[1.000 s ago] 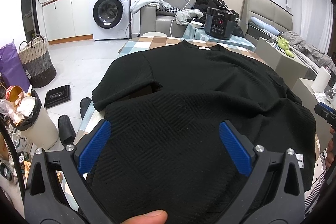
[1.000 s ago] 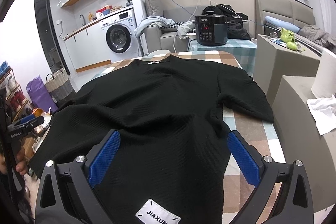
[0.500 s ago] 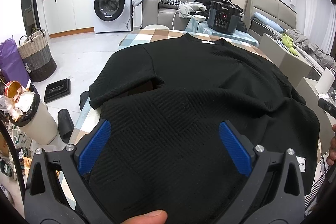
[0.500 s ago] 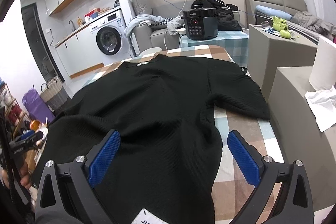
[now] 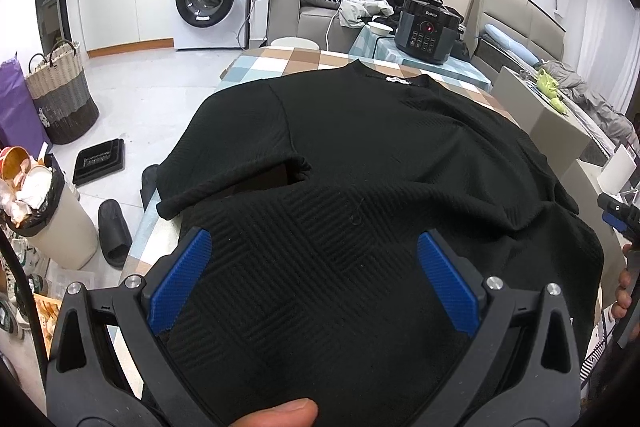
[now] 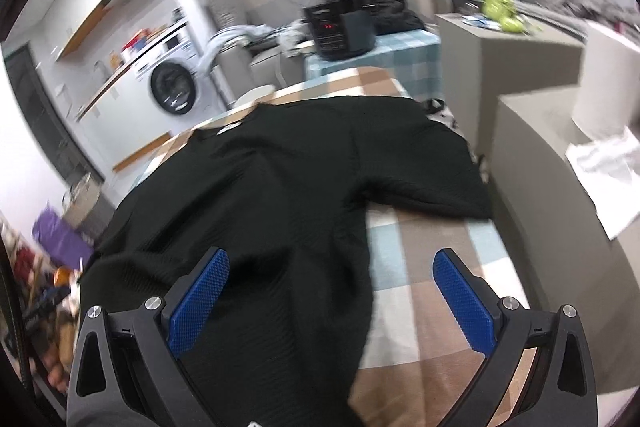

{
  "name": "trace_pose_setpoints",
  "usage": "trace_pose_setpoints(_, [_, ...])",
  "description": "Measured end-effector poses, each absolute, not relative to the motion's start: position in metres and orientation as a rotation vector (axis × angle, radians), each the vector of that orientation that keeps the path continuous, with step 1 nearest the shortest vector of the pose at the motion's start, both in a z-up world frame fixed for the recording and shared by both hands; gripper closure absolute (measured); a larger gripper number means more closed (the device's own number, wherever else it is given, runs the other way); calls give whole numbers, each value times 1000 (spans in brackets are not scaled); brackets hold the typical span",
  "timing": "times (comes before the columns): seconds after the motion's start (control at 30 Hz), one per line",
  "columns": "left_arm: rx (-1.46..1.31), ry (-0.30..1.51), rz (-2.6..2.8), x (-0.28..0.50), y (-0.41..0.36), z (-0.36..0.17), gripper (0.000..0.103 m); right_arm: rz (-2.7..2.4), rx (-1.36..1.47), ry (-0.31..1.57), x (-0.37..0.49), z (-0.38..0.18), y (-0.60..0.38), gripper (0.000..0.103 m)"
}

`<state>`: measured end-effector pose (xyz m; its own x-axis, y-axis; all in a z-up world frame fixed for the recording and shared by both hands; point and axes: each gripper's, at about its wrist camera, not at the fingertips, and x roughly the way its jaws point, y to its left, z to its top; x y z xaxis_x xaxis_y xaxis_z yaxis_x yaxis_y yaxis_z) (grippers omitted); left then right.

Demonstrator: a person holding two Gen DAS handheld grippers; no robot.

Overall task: Fold small clothes
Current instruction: 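Grasp the side edge of the black sweater with the right tool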

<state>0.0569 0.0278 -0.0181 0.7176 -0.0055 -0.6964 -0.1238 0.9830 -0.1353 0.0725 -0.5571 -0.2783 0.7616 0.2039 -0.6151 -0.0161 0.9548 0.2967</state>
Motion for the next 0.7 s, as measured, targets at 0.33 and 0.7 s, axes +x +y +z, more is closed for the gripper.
trace_pose_setpoints(0.33, [-175, 785, 91, 71, 31, -22, 1, 107, 744, 805, 124, -321, -643, 25])
trace_pose_setpoints(0.7, [-144, 796, 102, 73, 25, -24, 1, -34, 822, 824, 157, -330, -672, 29])
